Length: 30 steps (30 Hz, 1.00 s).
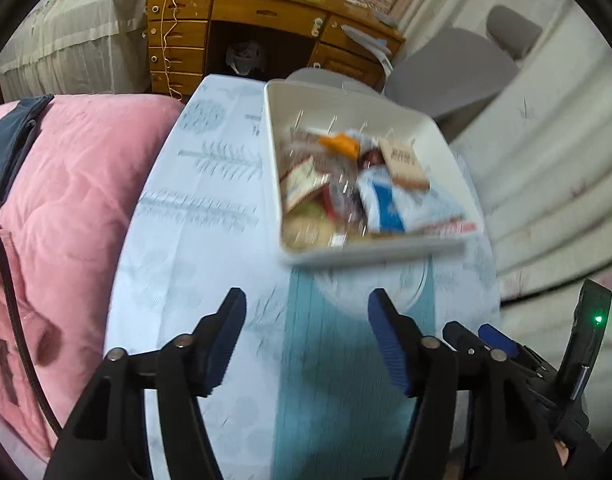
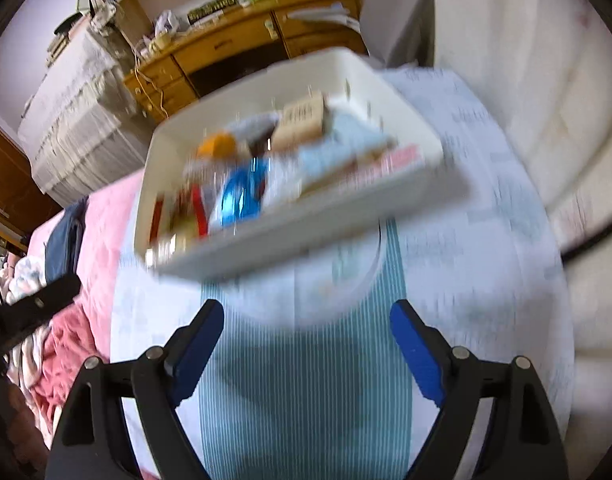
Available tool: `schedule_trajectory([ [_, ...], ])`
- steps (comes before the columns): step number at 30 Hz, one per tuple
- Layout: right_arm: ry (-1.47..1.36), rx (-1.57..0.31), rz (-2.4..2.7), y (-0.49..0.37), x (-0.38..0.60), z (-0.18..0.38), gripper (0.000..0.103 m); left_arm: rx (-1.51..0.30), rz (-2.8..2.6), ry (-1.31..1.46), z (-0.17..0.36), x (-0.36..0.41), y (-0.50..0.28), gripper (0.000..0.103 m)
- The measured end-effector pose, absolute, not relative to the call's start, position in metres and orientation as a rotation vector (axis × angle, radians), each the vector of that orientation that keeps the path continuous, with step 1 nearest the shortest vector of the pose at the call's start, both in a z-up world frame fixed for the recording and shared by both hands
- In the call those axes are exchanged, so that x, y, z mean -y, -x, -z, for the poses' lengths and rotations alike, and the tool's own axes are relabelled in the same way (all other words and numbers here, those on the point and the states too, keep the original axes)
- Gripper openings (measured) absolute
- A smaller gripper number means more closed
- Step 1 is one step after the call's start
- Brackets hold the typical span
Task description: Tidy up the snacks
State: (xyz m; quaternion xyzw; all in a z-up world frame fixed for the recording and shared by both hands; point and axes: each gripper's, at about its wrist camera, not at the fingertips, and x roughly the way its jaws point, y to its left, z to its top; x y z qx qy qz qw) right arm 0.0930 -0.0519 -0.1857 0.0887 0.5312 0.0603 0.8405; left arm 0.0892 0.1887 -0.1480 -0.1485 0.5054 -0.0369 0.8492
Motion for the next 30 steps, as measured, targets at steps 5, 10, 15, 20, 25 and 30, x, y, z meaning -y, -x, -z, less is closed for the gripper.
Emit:
schedule_trajectory([
  [5,-0.212,-1.16,-0.112,-0.037,0.048,0.191,0.089,-1.099,0.073,0.266,0.15,-0.19,-0.043,0.073],
  [10,-0.244,-1.201,-0.122,0.004,0.052,0.174,0.096,-1.1,0.097,0.243,0.134,-0.187,0.0,0.076],
  [15,-0.198,-1.21,-0.148,0.026,0.053,0.146,0.098,-1.07,0.087,0.162,0.106,-0.168,0.028,0.076],
  [20,-0.109,-1.204,-0.207,0.043,0.056,0.109,0.099,-1.047,0.092,0.118,0.074,-0.143,0.042,0.076],
  [25,-0.082,-1.136,-0.247,0.064,0.069,0.069,0.103,-0.997,0.067,0.138,0.045,-0.115,0.058,0.077],
  [30,-0.081,-1.061,-0.221,0.085,0.087,0.05,0.103,-0.95,-0.014,0.142,0.034,-0.096,0.077,0.077],
])
